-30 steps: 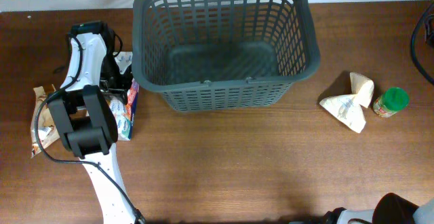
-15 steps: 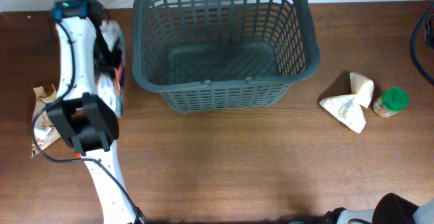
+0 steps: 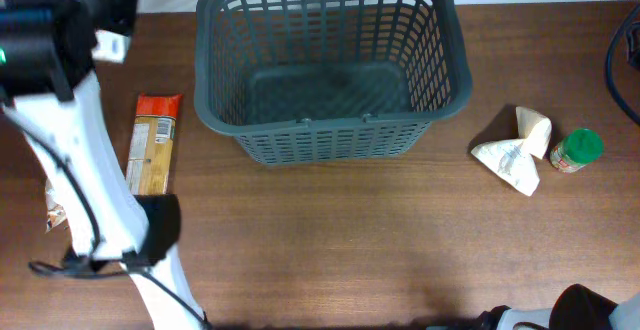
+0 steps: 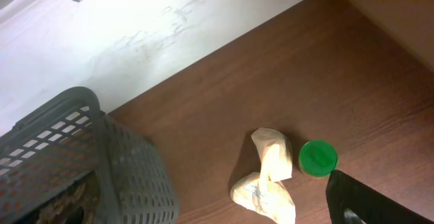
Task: Pack container
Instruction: 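Carry the tissue stack into the basket and open the left gripper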
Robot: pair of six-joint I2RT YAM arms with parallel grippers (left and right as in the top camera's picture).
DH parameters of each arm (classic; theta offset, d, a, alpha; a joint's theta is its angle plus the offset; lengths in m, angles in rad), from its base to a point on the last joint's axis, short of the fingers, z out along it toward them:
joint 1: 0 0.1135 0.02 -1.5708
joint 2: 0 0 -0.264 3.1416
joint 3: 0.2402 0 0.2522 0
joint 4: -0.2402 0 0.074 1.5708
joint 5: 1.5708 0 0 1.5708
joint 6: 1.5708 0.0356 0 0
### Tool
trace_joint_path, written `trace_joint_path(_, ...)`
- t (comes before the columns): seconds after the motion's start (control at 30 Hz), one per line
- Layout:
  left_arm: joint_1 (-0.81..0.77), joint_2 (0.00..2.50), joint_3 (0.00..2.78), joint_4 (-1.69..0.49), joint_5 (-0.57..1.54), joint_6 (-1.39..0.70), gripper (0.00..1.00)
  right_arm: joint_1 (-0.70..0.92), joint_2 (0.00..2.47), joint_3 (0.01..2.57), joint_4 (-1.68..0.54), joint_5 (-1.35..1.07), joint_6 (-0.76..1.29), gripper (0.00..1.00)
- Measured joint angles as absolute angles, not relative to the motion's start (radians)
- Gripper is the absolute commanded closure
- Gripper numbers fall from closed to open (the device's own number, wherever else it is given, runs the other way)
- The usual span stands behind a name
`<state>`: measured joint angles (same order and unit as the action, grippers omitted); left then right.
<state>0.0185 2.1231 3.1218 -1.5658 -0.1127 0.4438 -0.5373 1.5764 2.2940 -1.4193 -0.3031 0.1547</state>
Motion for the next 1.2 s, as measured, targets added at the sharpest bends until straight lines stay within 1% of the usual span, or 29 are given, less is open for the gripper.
trace_joint_path(0.13,-0.155,2.059,3.134,-1.546,-0.109,0.663,0.98,-0.537,1.576,2.294,-1.419,-0.303,0.155,0.01)
trace_joint_path(0.17,-0.223,2.056,3.132,-1.546,-0.102,0.748,0.98,-0.537,1.576,2.294,-1.419,-0.303,0.155,0.01)
trace_joint_path(0.3,-0.354,2.075,3.063,-1.536,-0.110,0.890,0.98,-0.537,1.576,2.294,-1.419,-0.303,0.155,0.01)
trace_joint_path(0.37,-0.418,2.120,2.986,-1.509,-0.125,0.940,0.98,-0.537,1.577,2.294,-1.419,-0.303,0.155,0.01)
trace_joint_path(0.6,-0.449,2.332,2.708,-1.332,-0.265,0.982,0.98,-0.537,1.577,2.294,-1.419,-0.303,0.155,0.01)
trace_joint_path(0.8,-0.466,2.512,2.581,-1.320,-0.370,0.989,0.98,-0.537,1.577,2.294,-1.421,-0.303,0.155,0.01)
trace_joint_path(0.83,-0.471,2.525,2.571,-1.321,-0.377,0.989,0.91,-0.537,1.577,2.294,-1.421,-0.303,0.155,0.01)
trace_joint_path(0.87,-0.474,2.529,2.568,-1.322,-0.382,0.989,0.73,-0.537,1.577,2.294,-1.421,-0.303,0.155,0.01)
trace_joint_path(0.93,-0.486,2.531,2.561,-1.325,-0.400,0.997,0.01,-0.537,1.577,2.294,-1.421,-0.303,0.155,0.01)
trace_joint_path(1.1,-0.506,2.499,2.564,-1.314,-0.464,0.955,0.01,-0.537,1.577,2.294,-1.421,-0.303,0.155,0.01)
trace_joint_path(1.2,-0.508,2.427,2.564,-1.294,-0.484,0.847,0.01,-0.537,1.577,2.294,-1.421,-0.303,0.154,0.01)
